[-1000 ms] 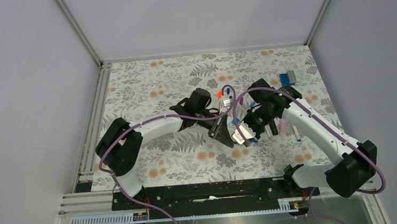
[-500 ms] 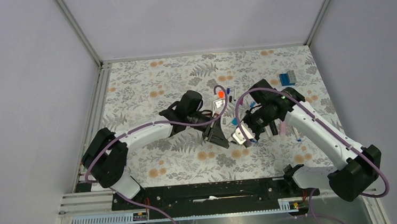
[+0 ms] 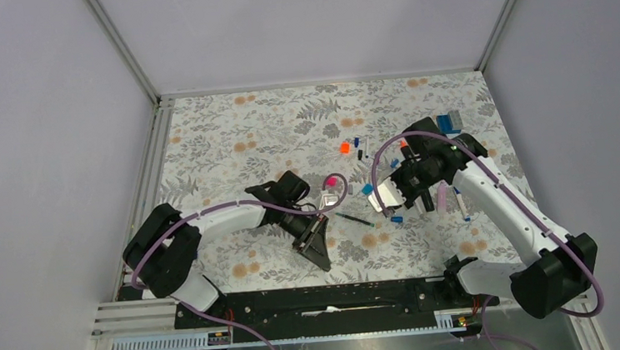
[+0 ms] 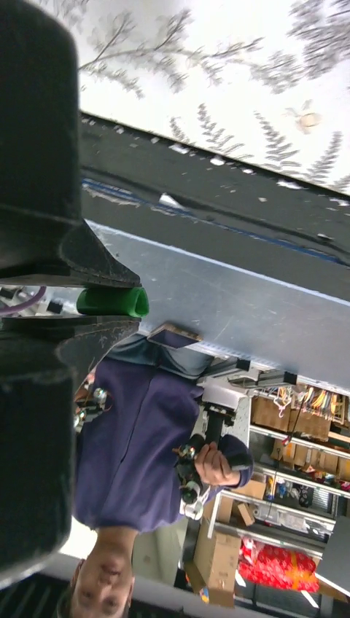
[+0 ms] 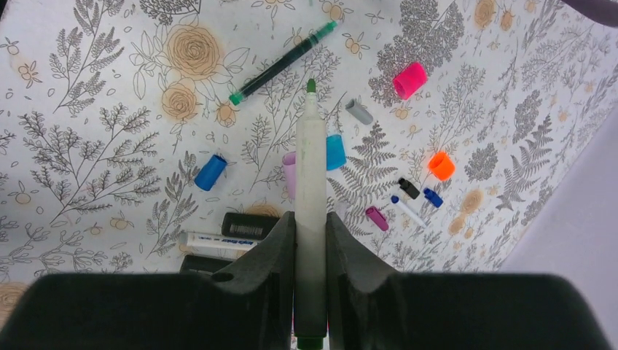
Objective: Open the pen caps
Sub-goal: Open the pen cap from the pen, then place the pen cap at the center of the board, then place the pen at the center of the board.
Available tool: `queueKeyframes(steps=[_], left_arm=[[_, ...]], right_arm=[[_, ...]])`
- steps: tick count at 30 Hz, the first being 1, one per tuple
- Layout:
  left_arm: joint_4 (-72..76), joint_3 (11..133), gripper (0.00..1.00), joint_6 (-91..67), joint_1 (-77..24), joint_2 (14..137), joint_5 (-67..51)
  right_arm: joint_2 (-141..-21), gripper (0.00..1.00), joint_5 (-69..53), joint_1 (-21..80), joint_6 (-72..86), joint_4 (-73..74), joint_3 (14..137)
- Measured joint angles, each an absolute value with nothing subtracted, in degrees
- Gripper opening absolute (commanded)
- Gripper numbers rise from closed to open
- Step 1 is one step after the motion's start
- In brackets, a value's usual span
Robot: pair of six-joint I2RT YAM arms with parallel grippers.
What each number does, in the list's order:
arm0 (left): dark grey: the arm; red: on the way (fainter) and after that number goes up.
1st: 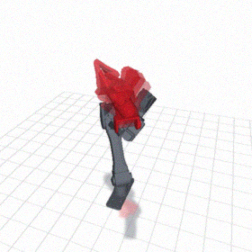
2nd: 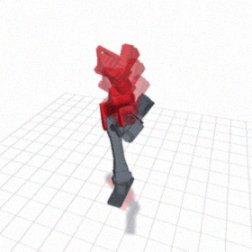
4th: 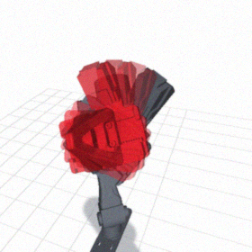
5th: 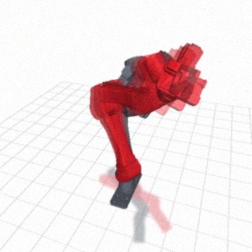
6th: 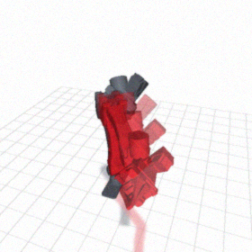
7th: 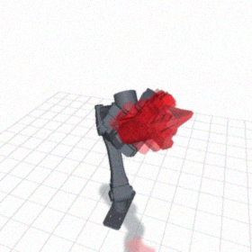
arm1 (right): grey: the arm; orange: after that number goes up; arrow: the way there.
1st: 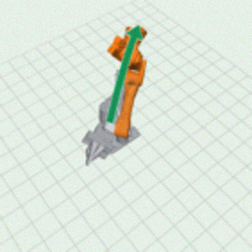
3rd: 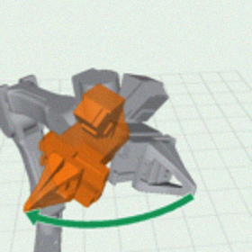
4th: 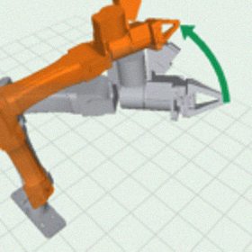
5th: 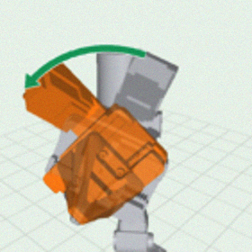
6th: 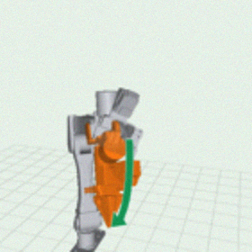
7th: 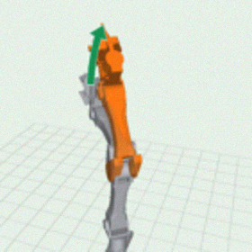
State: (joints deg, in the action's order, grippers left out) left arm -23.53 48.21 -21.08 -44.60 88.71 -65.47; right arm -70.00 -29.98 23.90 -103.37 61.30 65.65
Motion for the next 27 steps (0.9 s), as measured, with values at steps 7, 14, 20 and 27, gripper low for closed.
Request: queueKeyframes(steps=[7, 14, 20, 27], left_arm=[[-29.8, 47.2, 0.0, -20.8, -44.1, 84.3, -63.1], [-18.2, 44.0, 0.0, -25.3, -41.5, 69.2, -43.8], [2.0, 31.9, 0.0, -32.1, -41.2, 59.6, -24.0], [6.0, 29.4, 0.0, -33.8, -39.9, 59.7, -9.8]], right_arm=[[-68.8, 0.0, -29.8, 22.8, -98.2, 57.4, 61.9], [-64.9, 0.0, -34.1, 19.6, -62.1, 39.7, 46.0], [-65.4, 0.0, -36.9, 14.5, -33.3, 23.4, 38.8], [-71.9, 0.03, -40.6, 14.4, -21.0, 15.6, 38.8]])
